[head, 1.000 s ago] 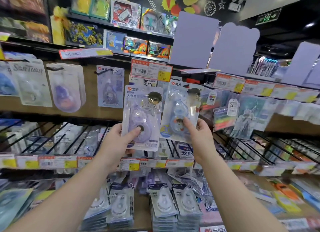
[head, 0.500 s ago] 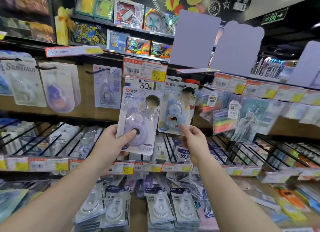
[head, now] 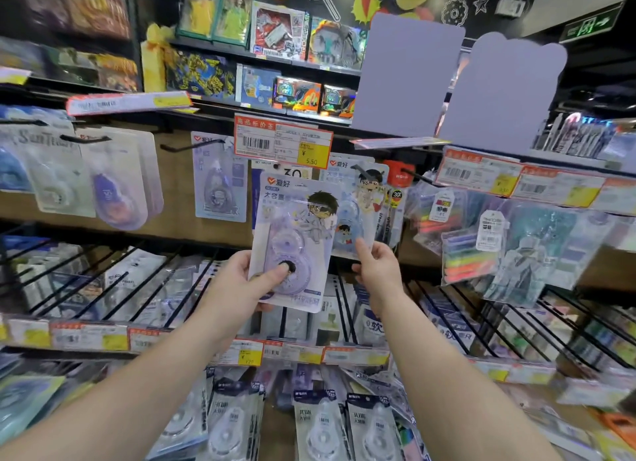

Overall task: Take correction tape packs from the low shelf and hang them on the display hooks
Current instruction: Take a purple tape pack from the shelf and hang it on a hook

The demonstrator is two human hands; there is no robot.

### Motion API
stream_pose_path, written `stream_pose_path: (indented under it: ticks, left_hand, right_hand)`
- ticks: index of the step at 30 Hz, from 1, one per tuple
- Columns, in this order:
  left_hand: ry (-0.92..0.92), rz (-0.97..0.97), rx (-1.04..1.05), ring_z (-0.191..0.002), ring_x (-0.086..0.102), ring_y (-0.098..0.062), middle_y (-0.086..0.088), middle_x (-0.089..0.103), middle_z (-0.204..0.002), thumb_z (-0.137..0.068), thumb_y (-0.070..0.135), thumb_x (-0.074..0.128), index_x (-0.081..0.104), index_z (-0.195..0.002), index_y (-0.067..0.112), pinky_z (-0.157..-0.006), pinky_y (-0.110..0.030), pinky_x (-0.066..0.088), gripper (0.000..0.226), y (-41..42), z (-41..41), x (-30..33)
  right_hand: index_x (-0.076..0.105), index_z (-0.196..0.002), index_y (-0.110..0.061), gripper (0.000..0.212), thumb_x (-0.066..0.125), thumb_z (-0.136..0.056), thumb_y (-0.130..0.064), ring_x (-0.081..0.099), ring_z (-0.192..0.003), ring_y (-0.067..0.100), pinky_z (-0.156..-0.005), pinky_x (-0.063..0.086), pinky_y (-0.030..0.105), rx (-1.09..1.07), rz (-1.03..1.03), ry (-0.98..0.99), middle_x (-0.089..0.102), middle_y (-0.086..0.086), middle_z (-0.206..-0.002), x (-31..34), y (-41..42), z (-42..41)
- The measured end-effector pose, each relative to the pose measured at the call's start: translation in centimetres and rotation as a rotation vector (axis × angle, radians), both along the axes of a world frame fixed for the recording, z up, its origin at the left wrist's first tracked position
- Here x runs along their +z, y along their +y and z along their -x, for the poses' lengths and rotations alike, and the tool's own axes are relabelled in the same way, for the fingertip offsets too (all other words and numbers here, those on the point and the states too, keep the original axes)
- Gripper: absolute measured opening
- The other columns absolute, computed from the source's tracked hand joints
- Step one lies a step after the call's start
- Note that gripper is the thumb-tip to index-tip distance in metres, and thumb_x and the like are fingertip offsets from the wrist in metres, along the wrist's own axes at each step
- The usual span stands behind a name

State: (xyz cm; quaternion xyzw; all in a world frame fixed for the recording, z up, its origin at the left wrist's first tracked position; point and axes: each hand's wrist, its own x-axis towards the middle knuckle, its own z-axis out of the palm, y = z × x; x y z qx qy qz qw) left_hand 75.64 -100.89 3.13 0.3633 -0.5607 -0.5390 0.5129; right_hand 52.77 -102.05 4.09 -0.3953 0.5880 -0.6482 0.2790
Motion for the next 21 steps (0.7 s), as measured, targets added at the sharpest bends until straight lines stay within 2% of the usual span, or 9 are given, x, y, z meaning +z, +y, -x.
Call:
stream_pose_path:
  ticks: [4,8,10,12,15,18,21]
  left_hand:
    - [-0.001,0.002,0.021,-0.087,0.066,-0.021,-0.005,0.072,-0.105,-0.080,0.036,0.074,0.059,-0.107,0.021,-0.065,-0.033,0.049,0.034,-0.3,-0.2,0.1]
    - [-0.002,0.010,0.035,-0.088,0.067,-0.021,-0.004,0.072,-0.103,-0.071,0.042,0.075,0.059,-0.106,0.022,-0.064,-0.033,0.049,0.043,-0.4,-0.6,0.3]
    - [-0.008,0.010,0.032,-0.090,0.067,-0.022,-0.005,0.072,-0.105,-0.079,0.036,0.075,0.059,-0.107,0.021,-0.064,-0.033,0.050,0.036,-0.6,-0.6,0.4]
    - [-0.007,0.009,0.033,-0.091,0.067,-0.024,-0.007,0.072,-0.106,-0.083,0.032,0.077,0.059,-0.108,0.020,-0.065,-0.034,0.050,0.033,-0.7,-0.6,0.4]
    - [-0.004,0.007,0.023,-0.093,0.067,-0.027,-0.007,0.072,-0.107,-0.075,0.040,0.083,0.059,-0.108,0.021,-0.065,-0.036,0.050,0.045,-0.6,-0.6,0.5]
    - [0.002,0.008,0.021,-0.093,0.068,-0.023,-0.005,0.072,-0.106,-0.085,0.030,0.075,0.058,-0.107,0.021,-0.065,-0.035,0.050,0.029,-0.3,-0.5,0.7]
    - [0.000,0.005,0.018,-0.093,0.067,-0.023,-0.004,0.072,-0.106,-0.087,0.028,0.073,0.059,-0.107,0.021,-0.067,-0.035,0.051,0.026,0.1,-0.3,0.7]
  right_hand:
    - [0.057,-0.115,-0.016,0.030,0.056,-0.098,-0.040,0.058,-0.078,0.012,-0.066,0.047,0.025,-0.011,-0.015,0.007,0.061,-0.005,-0.095,0.2,-1.9,0.2]
    - [0.054,-0.112,-0.020,0.024,0.056,-0.098,-0.039,0.058,-0.080,0.013,-0.066,0.047,0.025,-0.028,-0.033,-0.003,0.060,-0.007,-0.096,0.3,-3.2,0.4]
    - [0.052,-0.111,-0.023,0.022,0.056,-0.098,-0.039,0.058,-0.083,0.014,-0.069,0.049,0.027,-0.044,-0.036,-0.005,0.059,-0.008,-0.096,0.4,-3.6,0.6]
    - [0.052,-0.110,-0.023,0.021,0.055,-0.098,-0.040,0.057,-0.082,0.015,-0.077,0.053,0.034,-0.059,-0.046,0.002,0.059,-0.008,-0.093,0.4,-4.1,0.5]
    - [0.049,-0.109,-0.024,0.021,0.054,-0.098,-0.041,0.059,-0.093,0.019,-0.095,0.052,0.043,-0.082,-0.063,0.027,0.057,-0.010,-0.092,0.4,-4.6,0.6]
    - [0.051,-0.125,-0.018,0.037,0.054,-0.098,-0.043,0.061,-0.103,0.025,-0.098,0.051,0.045,-0.084,-0.082,0.039,0.055,-0.007,-0.094,0.3,-4.6,0.7]
    - [0.049,-0.135,-0.014,0.052,0.055,-0.096,-0.048,0.063,-0.088,0.021,-0.090,0.054,0.041,-0.090,-0.151,0.018,0.060,0.001,-0.099,-0.1,-3.9,1.0]
